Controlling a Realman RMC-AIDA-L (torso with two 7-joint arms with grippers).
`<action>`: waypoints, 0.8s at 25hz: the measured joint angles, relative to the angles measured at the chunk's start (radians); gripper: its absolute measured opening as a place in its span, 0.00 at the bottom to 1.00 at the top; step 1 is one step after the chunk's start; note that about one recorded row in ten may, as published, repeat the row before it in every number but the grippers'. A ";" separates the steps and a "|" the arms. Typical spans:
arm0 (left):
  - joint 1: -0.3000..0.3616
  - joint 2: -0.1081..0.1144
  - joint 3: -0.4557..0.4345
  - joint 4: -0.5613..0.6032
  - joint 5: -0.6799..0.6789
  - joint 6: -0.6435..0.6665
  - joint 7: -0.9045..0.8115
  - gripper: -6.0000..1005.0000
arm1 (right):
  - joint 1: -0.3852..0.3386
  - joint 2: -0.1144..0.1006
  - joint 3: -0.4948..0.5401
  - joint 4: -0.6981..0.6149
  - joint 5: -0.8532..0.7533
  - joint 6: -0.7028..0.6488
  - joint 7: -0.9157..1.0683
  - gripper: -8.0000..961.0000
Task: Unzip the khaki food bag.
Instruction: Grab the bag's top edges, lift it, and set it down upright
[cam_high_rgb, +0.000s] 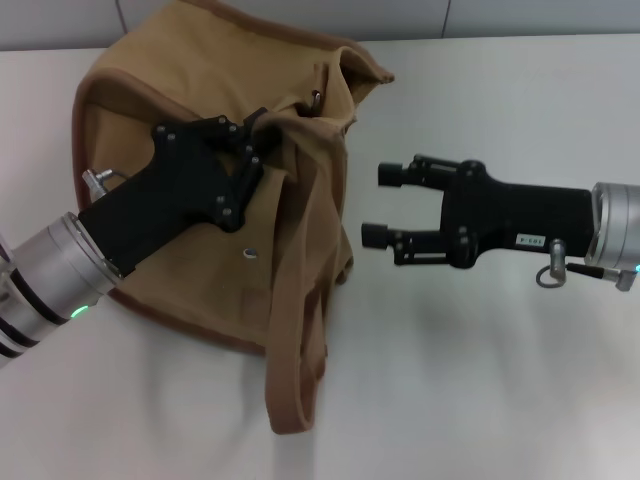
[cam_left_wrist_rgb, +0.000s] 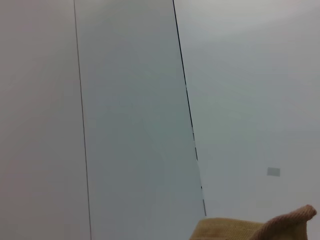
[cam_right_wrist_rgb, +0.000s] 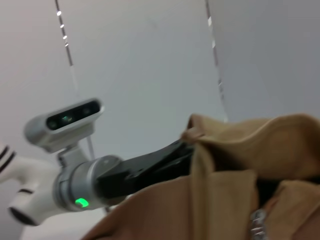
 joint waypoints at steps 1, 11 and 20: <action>0.000 0.000 0.000 0.000 0.000 0.000 0.000 0.12 | 0.000 0.000 0.000 0.000 0.000 0.000 0.000 0.87; -0.001 0.000 0.006 -0.007 0.000 0.006 -0.001 0.12 | 0.008 0.004 -0.009 0.066 0.093 0.092 -0.102 0.87; -0.004 0.000 0.007 -0.009 0.004 0.009 -0.001 0.12 | 0.079 0.011 -0.005 0.204 0.094 0.146 -0.208 0.84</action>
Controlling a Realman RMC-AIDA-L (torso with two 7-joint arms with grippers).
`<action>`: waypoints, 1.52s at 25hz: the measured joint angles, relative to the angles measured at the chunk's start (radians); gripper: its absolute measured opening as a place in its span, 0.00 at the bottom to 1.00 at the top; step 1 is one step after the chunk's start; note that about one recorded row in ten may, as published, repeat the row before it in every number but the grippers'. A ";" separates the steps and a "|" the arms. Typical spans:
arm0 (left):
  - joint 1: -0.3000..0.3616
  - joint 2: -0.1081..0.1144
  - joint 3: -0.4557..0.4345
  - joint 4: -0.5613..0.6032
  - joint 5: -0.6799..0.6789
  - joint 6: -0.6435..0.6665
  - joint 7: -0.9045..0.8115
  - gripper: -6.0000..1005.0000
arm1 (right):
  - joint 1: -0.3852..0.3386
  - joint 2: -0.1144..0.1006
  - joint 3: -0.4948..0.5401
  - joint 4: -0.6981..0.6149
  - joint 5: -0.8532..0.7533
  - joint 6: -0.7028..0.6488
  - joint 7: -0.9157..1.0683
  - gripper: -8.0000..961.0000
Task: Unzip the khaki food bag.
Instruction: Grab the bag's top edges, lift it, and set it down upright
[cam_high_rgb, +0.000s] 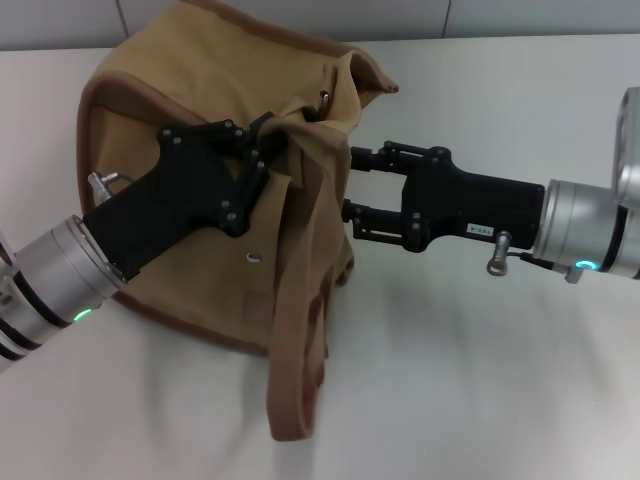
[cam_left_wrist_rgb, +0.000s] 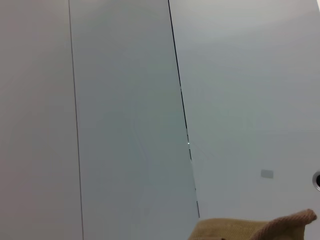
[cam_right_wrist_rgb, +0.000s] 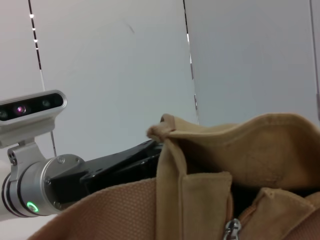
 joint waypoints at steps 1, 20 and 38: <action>0.000 0.000 0.000 0.000 0.000 0.000 0.000 0.12 | 0.004 0.000 0.002 0.007 0.000 0.002 -0.005 0.81; 0.000 0.000 0.003 0.001 0.006 0.005 0.004 0.13 | 0.057 0.004 -0.021 0.083 0.042 0.011 -0.055 0.18; -0.004 0.000 0.003 0.008 0.005 0.005 0.005 0.13 | 0.041 -0.007 -0.021 0.034 -0.006 0.005 0.037 0.01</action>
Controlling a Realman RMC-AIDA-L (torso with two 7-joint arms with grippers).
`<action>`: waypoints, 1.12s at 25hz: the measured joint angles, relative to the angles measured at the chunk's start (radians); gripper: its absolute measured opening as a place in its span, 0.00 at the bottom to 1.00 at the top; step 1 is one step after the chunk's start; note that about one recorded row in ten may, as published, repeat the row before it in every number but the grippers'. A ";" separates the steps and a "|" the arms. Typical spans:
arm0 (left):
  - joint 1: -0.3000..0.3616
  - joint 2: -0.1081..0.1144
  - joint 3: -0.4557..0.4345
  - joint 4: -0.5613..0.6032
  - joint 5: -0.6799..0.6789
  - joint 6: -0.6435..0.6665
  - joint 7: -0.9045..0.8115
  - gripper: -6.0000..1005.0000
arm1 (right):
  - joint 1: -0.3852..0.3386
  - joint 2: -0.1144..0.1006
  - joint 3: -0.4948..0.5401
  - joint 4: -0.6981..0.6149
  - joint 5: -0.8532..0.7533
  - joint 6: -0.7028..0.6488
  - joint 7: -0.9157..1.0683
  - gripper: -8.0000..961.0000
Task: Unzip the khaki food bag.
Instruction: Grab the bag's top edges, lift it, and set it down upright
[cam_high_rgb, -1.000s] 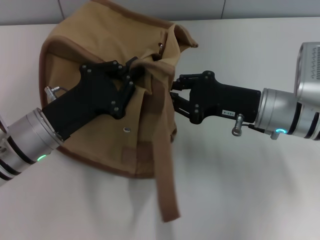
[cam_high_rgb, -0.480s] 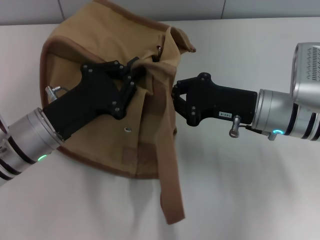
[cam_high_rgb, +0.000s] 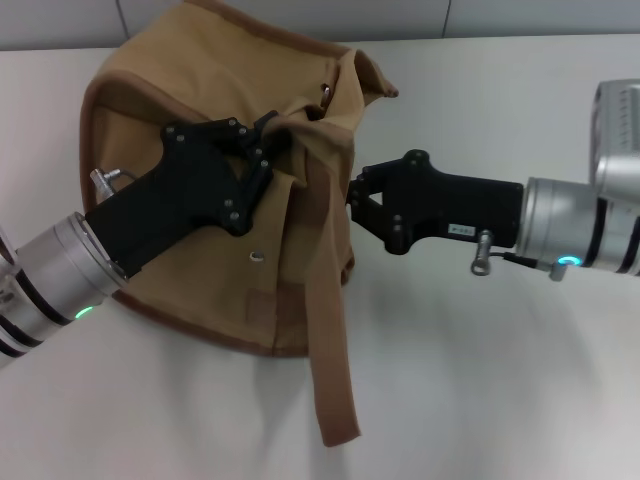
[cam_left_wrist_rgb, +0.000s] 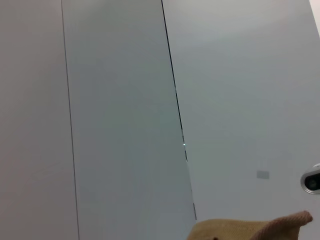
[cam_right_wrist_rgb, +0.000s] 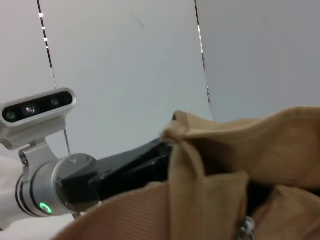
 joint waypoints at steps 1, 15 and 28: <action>0.002 0.000 0.000 0.002 -0.001 0.002 -0.002 0.13 | -0.007 -0.001 0.000 -0.025 -0.013 -0.004 0.025 0.02; 0.013 0.000 0.001 0.000 0.004 0.011 0.001 0.14 | -0.011 -0.004 0.000 -0.261 -0.189 -0.054 0.248 0.23; 0.012 0.000 0.051 0.016 0.016 0.010 0.004 0.14 | 0.064 0.005 -0.073 -0.208 -0.192 0.025 0.265 0.51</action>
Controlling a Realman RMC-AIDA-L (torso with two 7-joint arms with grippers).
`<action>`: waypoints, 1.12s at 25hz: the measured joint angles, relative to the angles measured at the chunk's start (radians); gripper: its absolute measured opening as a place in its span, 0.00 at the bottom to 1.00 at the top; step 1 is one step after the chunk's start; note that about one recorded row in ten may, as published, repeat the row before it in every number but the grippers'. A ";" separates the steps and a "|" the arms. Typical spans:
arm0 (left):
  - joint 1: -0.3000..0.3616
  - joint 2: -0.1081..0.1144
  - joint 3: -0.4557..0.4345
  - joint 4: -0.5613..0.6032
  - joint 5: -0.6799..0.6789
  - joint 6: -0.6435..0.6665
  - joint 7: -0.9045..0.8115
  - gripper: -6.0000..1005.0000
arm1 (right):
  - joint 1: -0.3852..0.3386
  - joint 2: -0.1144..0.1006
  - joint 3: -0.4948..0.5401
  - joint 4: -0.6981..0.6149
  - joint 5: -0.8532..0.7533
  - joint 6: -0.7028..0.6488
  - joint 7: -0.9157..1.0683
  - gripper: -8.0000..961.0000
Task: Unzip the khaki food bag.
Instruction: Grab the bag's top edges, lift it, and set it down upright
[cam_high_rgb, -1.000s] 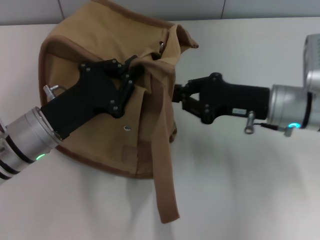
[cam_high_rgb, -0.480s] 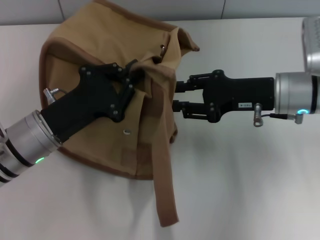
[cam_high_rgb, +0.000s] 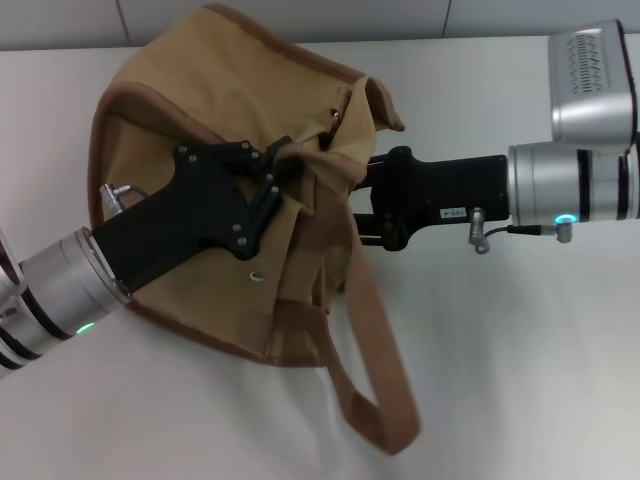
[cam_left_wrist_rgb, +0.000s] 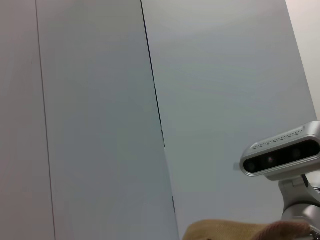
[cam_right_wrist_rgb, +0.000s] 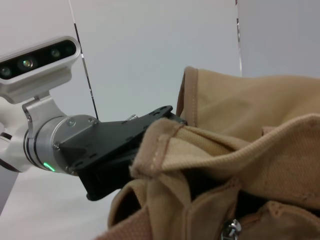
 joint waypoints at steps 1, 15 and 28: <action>-0.001 0.000 0.000 0.000 0.000 -0.001 0.000 0.14 | 0.004 0.001 0.000 0.007 0.001 0.002 -0.004 0.51; -0.008 0.000 0.001 0.000 -0.002 -0.020 0.002 0.14 | -0.013 0.004 -0.001 0.034 0.051 -0.012 -0.066 0.25; 0.004 0.000 -0.127 -0.040 -0.023 0.058 -0.009 0.15 | -0.098 0.003 0.010 0.039 0.093 -0.007 -0.129 0.02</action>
